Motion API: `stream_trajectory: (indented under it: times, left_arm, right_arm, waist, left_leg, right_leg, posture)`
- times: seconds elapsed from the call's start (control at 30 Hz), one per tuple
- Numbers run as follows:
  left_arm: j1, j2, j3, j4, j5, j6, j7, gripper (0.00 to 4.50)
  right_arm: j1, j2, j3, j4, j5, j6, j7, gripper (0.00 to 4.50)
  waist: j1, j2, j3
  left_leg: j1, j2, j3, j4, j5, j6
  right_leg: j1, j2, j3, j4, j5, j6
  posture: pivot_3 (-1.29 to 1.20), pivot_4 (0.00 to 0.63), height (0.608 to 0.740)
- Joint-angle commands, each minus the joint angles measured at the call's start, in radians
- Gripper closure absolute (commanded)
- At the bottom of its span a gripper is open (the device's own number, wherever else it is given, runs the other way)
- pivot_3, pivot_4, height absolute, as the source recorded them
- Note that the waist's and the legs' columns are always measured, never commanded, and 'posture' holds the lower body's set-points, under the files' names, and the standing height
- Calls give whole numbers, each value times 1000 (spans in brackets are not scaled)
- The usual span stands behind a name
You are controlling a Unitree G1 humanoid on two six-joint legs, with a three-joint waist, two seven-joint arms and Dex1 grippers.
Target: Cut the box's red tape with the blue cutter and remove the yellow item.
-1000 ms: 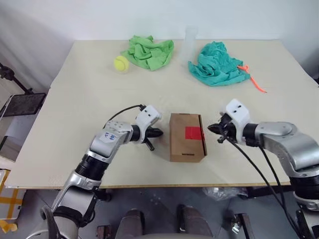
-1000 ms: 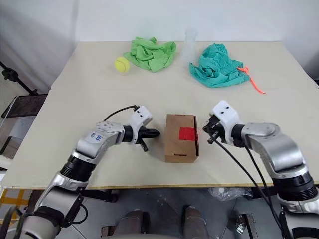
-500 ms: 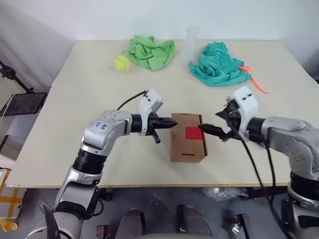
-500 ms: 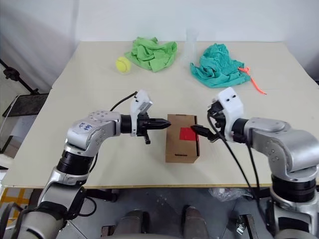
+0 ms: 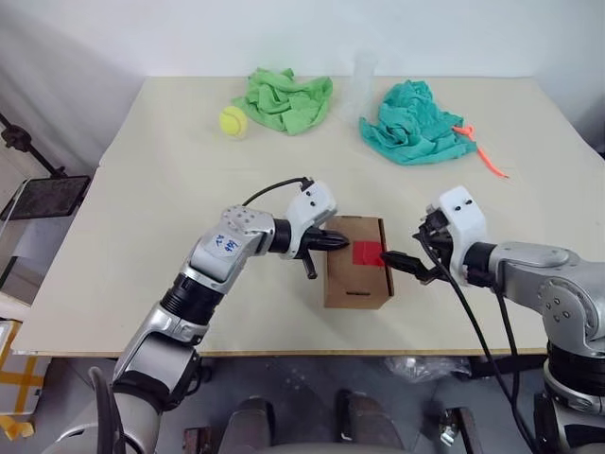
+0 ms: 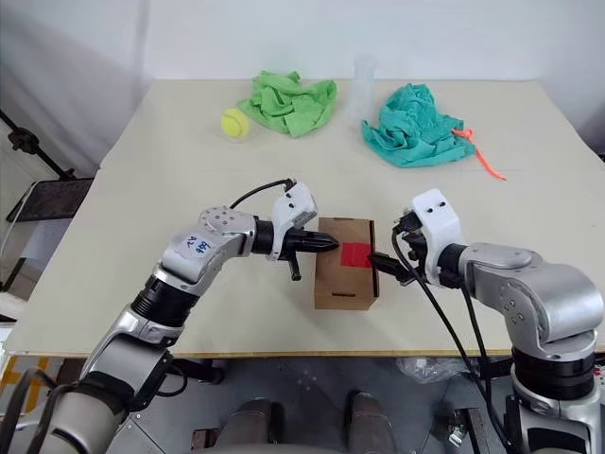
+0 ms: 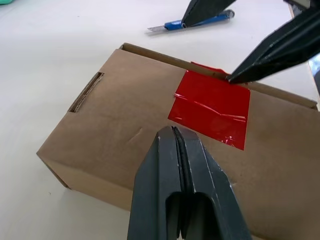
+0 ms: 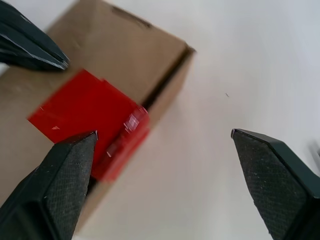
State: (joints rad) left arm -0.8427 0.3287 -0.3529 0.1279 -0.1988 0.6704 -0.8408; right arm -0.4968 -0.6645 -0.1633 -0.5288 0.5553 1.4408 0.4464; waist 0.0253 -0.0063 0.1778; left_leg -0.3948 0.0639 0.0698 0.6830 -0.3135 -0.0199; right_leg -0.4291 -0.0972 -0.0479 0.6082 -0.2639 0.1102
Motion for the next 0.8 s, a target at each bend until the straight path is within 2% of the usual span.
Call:
stream_trajectory:
  times: [0.03,0.43,0.8]
  left_arm:
    - [15,10,-50,31,45,1,-20,4500]
    - [22,11,-39,30,61,7,-24,4500]
    - [37,15,-28,6,56,32,-17,4500]
  right_arm:
    - [16,-32,-33,-32,0,-21,2,38]
    - [138,-82,50,-9,-11,-110,21,38]
    - [242,-234,178,73,-113,-280,83,38]
  waist:
    - [1,0,0]
    - [0,-1,-1]
    - [-1,-4,-3]
  left_leg:
    - [0,0,0,0,0,0]
    - [5,0,0,0,0,1]
    - [6,0,0,0,0,1]
  right_leg:
    - [0,0,0,-2,0,0]
    - [4,0,0,-3,-1,-1]
    - [4,0,1,-2,-1,-2]
  posture:
    - [0,150,740]
    - [0,150,740]
    - [0,150,740]
